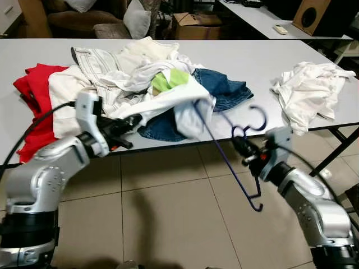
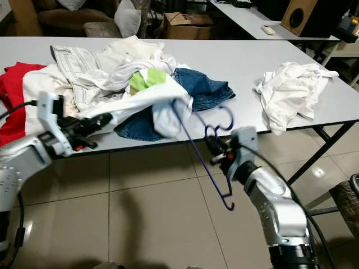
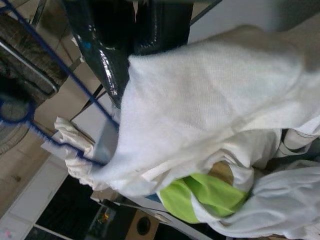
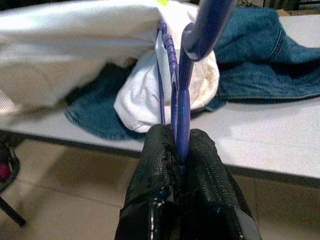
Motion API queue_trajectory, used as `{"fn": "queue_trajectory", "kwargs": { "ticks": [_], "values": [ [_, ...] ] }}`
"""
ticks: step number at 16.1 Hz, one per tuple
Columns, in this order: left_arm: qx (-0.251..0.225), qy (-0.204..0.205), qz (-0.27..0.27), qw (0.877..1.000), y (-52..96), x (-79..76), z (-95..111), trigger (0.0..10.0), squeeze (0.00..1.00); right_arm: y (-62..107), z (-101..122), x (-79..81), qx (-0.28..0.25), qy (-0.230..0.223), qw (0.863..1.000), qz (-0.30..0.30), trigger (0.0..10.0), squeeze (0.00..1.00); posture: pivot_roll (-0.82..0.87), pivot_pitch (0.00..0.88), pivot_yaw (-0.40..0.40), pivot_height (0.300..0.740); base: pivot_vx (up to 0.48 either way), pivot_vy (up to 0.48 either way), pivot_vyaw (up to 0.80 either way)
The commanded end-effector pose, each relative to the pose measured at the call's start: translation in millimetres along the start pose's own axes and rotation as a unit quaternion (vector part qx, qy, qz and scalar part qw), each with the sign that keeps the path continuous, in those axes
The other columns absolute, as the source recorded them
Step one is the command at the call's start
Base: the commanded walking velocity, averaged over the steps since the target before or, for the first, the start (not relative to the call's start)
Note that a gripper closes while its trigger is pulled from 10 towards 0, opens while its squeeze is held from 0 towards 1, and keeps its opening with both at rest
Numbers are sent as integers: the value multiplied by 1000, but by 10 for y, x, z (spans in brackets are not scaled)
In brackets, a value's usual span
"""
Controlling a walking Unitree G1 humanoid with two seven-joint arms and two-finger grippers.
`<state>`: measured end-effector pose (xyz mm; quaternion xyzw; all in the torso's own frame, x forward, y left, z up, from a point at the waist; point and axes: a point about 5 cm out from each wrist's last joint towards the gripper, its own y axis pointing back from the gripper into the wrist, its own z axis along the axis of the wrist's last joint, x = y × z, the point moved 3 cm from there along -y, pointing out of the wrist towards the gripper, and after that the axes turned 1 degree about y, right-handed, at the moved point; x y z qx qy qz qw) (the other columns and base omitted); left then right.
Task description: Hang hanger
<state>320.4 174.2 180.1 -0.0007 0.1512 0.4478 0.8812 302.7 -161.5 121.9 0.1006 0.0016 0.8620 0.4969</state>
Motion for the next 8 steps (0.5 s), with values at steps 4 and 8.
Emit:
{"fn": "queue_trajectory", "kwargs": {
  "ticks": [4,8],
  "values": [
    [6,-211,128,969,-11,306,79,10000,0,3,224,117,-62,-82,993,51,10000,0,-108,0,-80,740,0,0,0],
    [30,-307,94,947,-9,260,-2,10000,1000,-26,179,323,-40,-92,989,105,10000,0,-112,0,-81,740,0,0,0]
  ]
}}
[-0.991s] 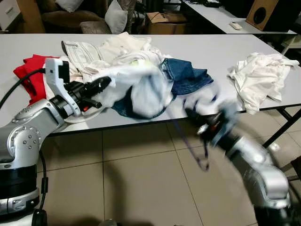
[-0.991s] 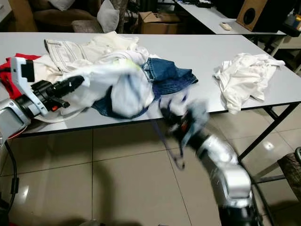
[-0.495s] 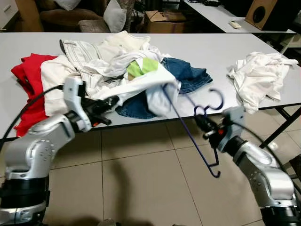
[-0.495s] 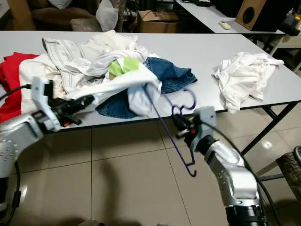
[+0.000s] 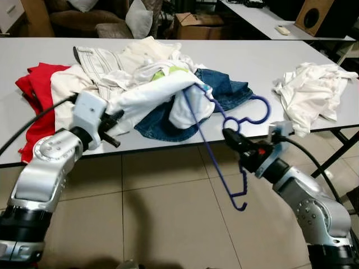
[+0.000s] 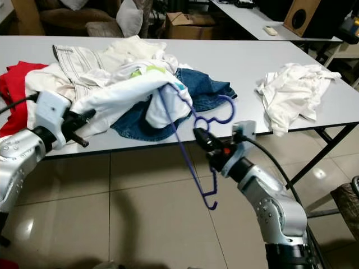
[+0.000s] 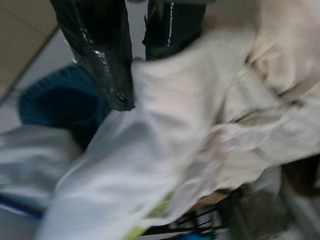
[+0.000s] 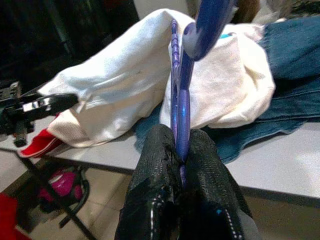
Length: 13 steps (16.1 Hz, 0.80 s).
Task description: Hang hanger
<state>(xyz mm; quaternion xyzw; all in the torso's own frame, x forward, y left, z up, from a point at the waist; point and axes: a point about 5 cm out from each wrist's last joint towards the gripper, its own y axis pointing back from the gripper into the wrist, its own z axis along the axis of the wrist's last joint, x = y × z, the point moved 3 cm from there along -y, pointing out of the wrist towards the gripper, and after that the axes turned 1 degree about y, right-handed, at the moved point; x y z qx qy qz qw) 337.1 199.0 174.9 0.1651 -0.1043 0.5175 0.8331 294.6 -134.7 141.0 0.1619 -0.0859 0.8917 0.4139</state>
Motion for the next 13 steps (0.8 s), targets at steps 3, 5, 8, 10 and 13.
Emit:
{"fn": "queue_trajectory", "kwargs": {
  "ticks": [3,5,8,10,13],
  "values": [
    [-57,6,-50,997,50,-134,108,10000,1000,10,-20,44,14,-11,1000,12,10000,0,-112,0,-86,740,0,0,0],
    [-67,16,-110,992,164,-211,138,10000,1000,10,-43,49,25,-11,1000,17,10000,0,-112,0,-86,740,0,0,0],
    [-92,-2,-128,987,179,-278,231,10000,1000,23,-48,57,32,-9,999,19,10000,0,-113,0,-99,740,0,0,0],
    [-89,-63,-75,991,31,-240,242,10000,1000,20,-38,59,32,-8,999,21,10000,0,-119,0,-101,740,0,0,0],
    [-142,-118,-76,980,-63,-344,426,10000,1000,19,-32,65,33,-7,999,22,10000,0,-124,0,-96,740,0,0,0]
  ]
}}
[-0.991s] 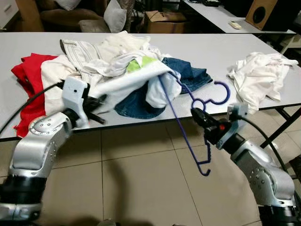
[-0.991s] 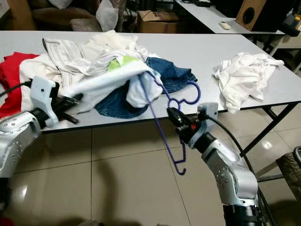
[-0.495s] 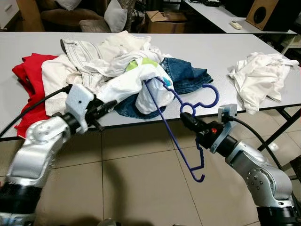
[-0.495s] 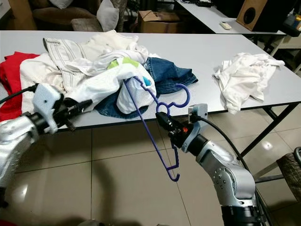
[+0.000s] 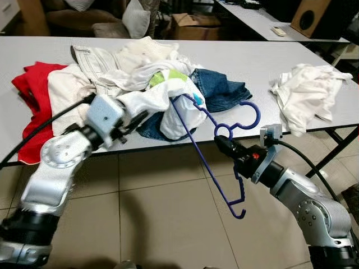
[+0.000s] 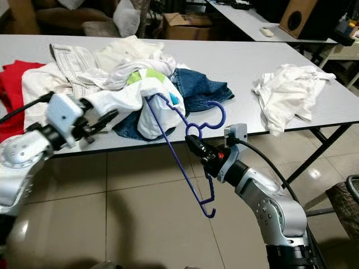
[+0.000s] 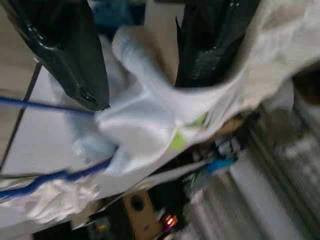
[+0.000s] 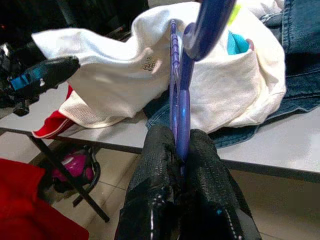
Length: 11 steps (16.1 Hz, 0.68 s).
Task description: Hang hanger
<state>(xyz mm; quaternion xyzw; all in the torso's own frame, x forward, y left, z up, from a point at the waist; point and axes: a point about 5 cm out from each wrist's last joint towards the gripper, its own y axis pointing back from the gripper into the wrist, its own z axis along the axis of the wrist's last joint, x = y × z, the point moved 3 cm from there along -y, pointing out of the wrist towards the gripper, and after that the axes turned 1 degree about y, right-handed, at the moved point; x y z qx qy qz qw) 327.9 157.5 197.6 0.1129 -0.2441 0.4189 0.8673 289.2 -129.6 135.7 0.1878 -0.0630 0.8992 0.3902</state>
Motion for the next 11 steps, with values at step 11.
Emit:
{"fn": "queue_trajectory", "kwargs": {
  "ticks": [11],
  "values": [
    [148,129,-195,961,688,-304,-399,10000,1000,-9,46,40,-3,11,1000,6,10000,0,-118,0,-96,740,0,0,0]
  ]
}}
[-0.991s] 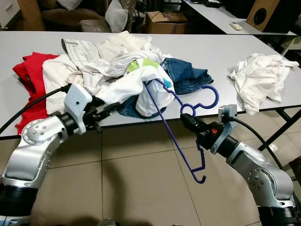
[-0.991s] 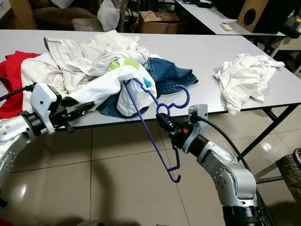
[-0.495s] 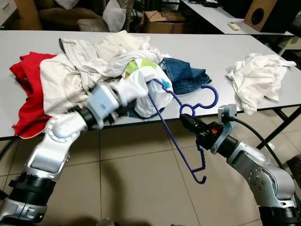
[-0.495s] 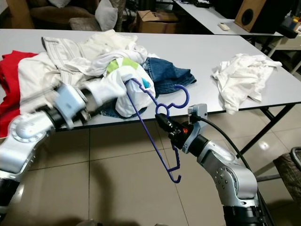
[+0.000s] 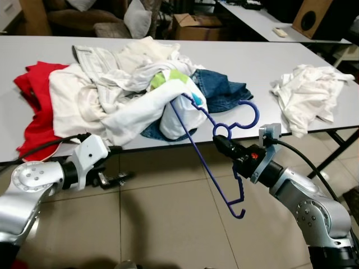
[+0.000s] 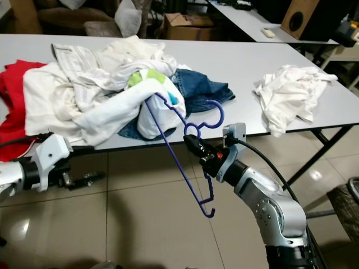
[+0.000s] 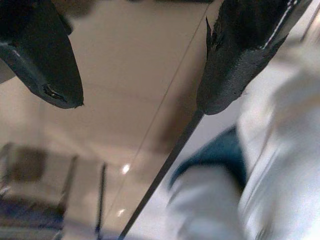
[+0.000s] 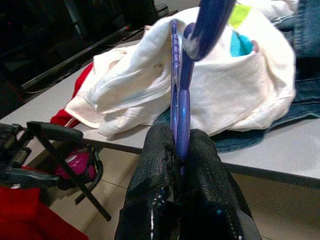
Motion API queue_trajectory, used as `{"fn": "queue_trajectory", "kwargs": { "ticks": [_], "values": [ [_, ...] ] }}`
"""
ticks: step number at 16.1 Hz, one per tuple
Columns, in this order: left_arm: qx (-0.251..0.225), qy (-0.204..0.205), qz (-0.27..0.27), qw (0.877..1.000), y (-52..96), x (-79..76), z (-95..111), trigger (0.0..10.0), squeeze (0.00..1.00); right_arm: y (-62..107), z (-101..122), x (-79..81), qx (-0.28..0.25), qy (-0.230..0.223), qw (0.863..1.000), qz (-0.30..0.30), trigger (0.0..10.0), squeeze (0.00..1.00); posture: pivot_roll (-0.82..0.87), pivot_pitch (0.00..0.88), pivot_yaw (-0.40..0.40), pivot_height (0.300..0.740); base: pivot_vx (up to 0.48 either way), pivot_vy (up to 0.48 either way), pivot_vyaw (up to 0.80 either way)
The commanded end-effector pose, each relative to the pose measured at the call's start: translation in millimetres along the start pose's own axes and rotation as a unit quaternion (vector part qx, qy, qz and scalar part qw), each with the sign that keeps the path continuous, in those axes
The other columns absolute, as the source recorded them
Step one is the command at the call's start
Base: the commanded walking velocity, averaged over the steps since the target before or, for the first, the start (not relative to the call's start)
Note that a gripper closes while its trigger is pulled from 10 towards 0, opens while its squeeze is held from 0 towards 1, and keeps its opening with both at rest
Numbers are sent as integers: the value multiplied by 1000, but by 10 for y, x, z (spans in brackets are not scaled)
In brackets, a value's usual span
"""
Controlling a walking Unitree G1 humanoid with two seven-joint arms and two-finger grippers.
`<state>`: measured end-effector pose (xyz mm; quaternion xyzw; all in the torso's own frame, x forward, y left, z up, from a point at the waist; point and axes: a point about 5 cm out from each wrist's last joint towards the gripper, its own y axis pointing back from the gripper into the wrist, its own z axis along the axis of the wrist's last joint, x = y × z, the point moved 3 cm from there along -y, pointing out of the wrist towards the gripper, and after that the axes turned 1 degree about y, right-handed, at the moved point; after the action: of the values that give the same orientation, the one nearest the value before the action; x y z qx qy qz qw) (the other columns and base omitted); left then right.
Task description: Hang hanger
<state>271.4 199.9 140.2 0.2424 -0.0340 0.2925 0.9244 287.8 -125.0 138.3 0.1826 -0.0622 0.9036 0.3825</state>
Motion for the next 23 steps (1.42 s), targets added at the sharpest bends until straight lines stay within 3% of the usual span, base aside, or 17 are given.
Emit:
{"fn": "queue_trajectory", "kwargs": {
  "ticks": [1,3,4,6,7,9,10,13,15,16,17,18,23],
  "values": [
    [-51,11,-23,998,0,-52,223,10000,1000,1,44,-7,-4,6,1000,-1,10000,0,-118,0,-96,740,0,0,0],
    [-129,1,-15,992,-38,-26,532,10000,1000,-5,48,-3,-4,6,1000,0,10000,0,-117,0,-96,740,0,0,0],
    [-147,-20,29,988,-98,95,624,10000,1000,-8,50,-2,-4,6,1000,1,10000,0,-116,0,-96,740,0,0,0],
    [-120,-73,121,983,-215,326,616,10000,1000,-9,53,1,-5,7,1000,1,10000,0,-120,0,-93,740,0,0,0],
    [-87,-116,176,974,-278,453,567,10000,929,-8,56,2,-5,7,1000,1,10000,0,-123,0,-89,740,0,0,0],
    [-51,-161,223,960,-348,561,485,10000,0,-9,61,6,-7,7,1000,1,10000,0,-128,0,-85,740,0,0,0],
    [-37,-173,248,952,-408,616,422,10000,0,-11,62,12,-8,8,1000,1,10000,0,-133,0,-80,740,0,0,0],
    [-41,-160,249,954,-489,598,370,10000,0,-9,71,17,-11,8,1000,0,10000,0,-137,0,-76,740,0,0,0],
    [-32,-168,277,946,-535,644,323,10000,0,-11,73,20,-12,9,1000,0,10000,0,-137,0,-75,740,0,0,0],
    [-31,-172,300,938,-543,697,317,6549,0,-12,73,23,-12,10,1000,1,10000,0,-137,0,-75,740,0,0,0],
    [-32,-172,305,936,-552,711,315,1294,0,-15,74,22,-12,10,1000,1,10000,0,-137,0,-73,740,0,0,0],
    [-33,-172,309,935,-557,716,315,0,0,-18,75,23,-13,10,1000,1,10000,0,-138,0,-72,740,0,0,0],
    [-40,-179,311,932,-560,735,343,0,0,-23,69,26,-12,11,1000,1,10000,0,-138,0,-71,740,0,0,0]
  ]
}}
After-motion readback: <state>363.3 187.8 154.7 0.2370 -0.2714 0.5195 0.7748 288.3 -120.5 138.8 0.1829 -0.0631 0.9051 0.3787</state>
